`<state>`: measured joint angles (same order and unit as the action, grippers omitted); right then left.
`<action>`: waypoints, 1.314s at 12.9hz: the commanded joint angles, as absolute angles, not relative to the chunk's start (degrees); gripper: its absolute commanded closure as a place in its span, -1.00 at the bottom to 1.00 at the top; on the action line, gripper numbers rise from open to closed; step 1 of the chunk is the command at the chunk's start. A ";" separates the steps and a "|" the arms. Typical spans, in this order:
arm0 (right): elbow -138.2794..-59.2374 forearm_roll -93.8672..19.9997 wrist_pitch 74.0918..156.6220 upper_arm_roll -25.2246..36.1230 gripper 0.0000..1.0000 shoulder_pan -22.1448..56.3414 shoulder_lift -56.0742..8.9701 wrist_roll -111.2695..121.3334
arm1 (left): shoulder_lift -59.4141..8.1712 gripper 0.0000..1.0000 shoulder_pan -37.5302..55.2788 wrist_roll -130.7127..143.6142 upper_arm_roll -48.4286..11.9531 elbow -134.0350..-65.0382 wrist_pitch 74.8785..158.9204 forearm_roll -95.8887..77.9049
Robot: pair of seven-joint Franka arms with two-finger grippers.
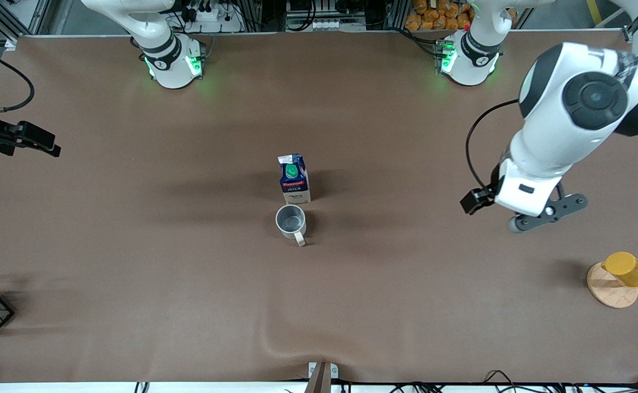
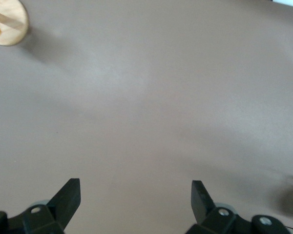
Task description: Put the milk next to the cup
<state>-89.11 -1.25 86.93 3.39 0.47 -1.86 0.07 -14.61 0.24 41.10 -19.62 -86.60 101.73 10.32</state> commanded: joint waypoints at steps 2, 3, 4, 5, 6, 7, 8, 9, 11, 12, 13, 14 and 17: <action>-89.56 -0.79 86.57 2.90 -1.00 0.09 -0.97 0.00 | -7.75 -1.00 -3.84 33.88 -20.65 -92.90 101.78 10.73; -89.56 -0.79 86.57 2.90 -1.00 0.09 -0.97 0.09 | -6.43 -1.00 -5.69 28.53 -20.31 -93.34 101.78 8.46; -89.47 -0.88 86.49 2.90 -1.00 0.09 -0.97 0.00 | -4.94 -1.00 -6.15 22.91 -19.08 -93.95 101.34 5.39; -89.47 -0.88 86.48 2.90 -1.00 0.09 -0.97 0.00 | -3.18 -1.00 -5.89 18.85 -16.46 -95.17 99.95 3.97; -89.56 -0.88 86.48 2.90 -1.00 0.00 -0.97 0.00 | -1.95 -1.00 -5.37 14.28 -14.52 -95.53 99.67 3.69; -89.56 -0.88 86.48 2.90 -1.00 0.00 -0.97 0.09 | -1.32 -1.00 -5.36 9.19 -13.11 -95.19 99.06 2.39; -89.56 -0.88 86.48 2.90 -1.00 -0.09 -0.97 0.00 | -0.71 -1.00 -5.36 6.44 -11.18 -94.49 97.57 -1.37; -89.56 -0.97 86.48 2.90 -1.00 -0.09 -1.05 0.09 | -0.62 -1.00 -4.58 6.16 -8.73 -93.00 95.21 -3.58; -89.56 -0.97 86.14 2.90 -1.00 -0.18 -1.05 0.09 | -0.97 -1.00 -2.47 4.50 -6.51 -90.01 90.80 -3.34; -89.56 -0.97 86.13 2.90 -1.00 -0.18 -1.05 0.09 | -0.97 -1.00 -2.64 1.61 -6.50 -90.00 90.79 -3.43; -89.56 -0.97 86.05 2.90 -1.00 -0.18 -1.05 0.09 | -0.97 -1.00 -2.72 0.02 -6.33 -90.09 90.62 -3.51; -89.56 -0.97 86.04 2.90 -1.00 -0.18 -1.05 0.09 | -0.97 -1.00 -2.55 -0.35 -6.15 -90.26 90.62 -3.08; -89.65 -1.05 86.04 2.90 -1.00 -0.35 -1.05 0.09 | -1.06 -1.00 -2.29 -0.88 -6.85 -90.70 90.62 1.22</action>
